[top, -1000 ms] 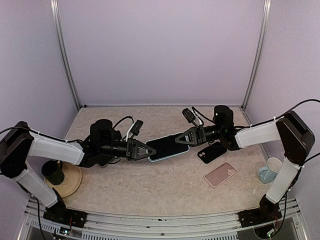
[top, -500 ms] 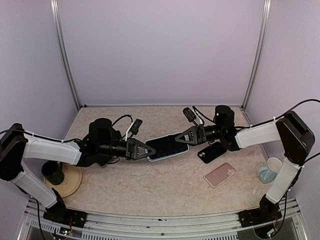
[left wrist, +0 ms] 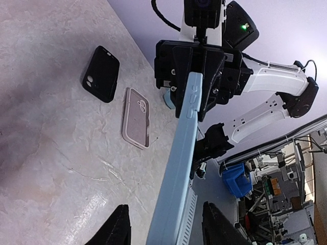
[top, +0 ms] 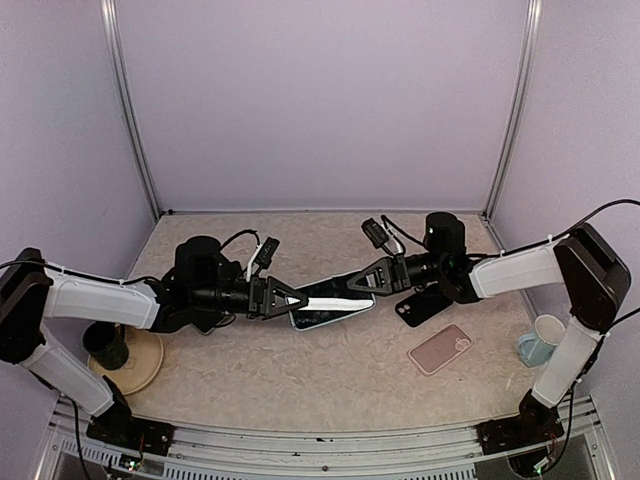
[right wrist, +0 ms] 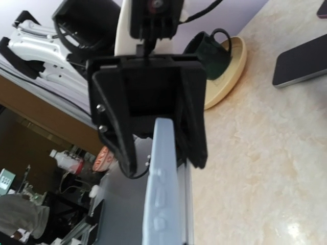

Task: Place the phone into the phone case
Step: Press the phone case against the phone.

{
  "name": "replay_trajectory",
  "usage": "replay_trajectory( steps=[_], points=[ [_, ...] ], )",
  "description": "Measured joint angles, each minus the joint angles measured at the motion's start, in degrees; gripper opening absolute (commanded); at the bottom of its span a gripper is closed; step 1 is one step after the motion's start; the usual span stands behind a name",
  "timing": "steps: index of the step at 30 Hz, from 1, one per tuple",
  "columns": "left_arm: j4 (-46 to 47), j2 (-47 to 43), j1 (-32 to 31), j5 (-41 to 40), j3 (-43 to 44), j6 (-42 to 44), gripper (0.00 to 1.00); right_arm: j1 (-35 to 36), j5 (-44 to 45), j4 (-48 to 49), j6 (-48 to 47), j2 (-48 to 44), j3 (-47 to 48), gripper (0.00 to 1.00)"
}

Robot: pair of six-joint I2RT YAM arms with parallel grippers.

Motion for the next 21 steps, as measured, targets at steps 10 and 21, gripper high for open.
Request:
replay_trajectory(
  steps=[10,21],
  points=[
    [0.44,0.00,-0.59,1.46,-1.46,-0.87,0.53,-1.03,3.74,-1.95,-1.90,-2.93,0.26,0.00],
    [1.75,0.02,-0.70,1.44,-1.46,-1.25,0.30,-1.27,4.11,-2.23,-1.57,-2.91,0.26,0.00]
  ],
)
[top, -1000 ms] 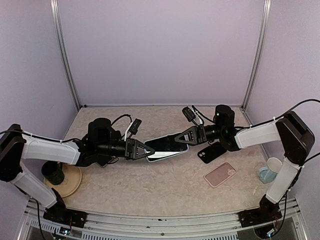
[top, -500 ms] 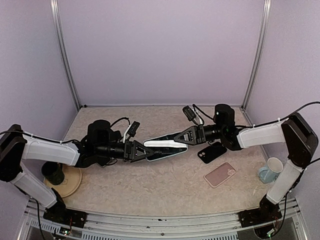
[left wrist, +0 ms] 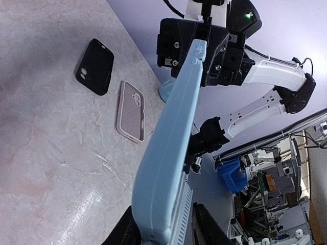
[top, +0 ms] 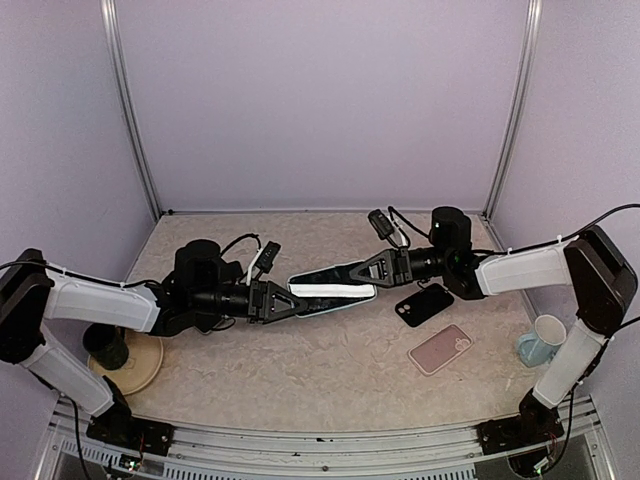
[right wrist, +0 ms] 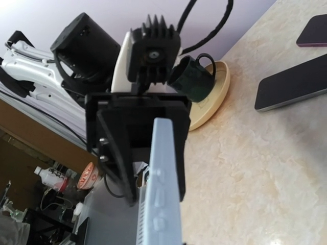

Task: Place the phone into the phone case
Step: Press the phone case against the phone.

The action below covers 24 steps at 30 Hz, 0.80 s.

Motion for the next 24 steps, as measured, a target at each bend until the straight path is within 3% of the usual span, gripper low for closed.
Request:
replay_trajectory(
  steps=[7,12,13,15,17,24],
  points=[
    [-0.04,0.96,0.04,-0.04,0.00,-0.13,0.00,-0.04,0.63,-2.71,-2.60,-0.15,0.02,0.00],
    [0.83,0.96,0.04,0.68,0.00,0.81,0.00,-0.17,0.74,-5.81,-4.57,-1.16,0.44,0.00],
    [0.85,0.96,0.04,0.63,0.00,0.90,0.02,-0.17,0.92,-6.54,-5.11,-1.44,0.57,0.00],
    [0.85,0.96,0.04,0.63,0.00,1.29,0.23,-0.17,1.09,-7.74,-6.01,-1.73,0.94,0.00],
    [0.44,0.96,0.04,-0.11,0.07,1.60,0.32,-0.17,1.53,-8.46,-6.84,-1.95,1.14,0.00],
    [-0.92,0.90,0.85,-1.14,0.11,0.15,0.47,0.07,4.09,-10.82,-9.05,-2.10,1.33,0.00]
  ],
)
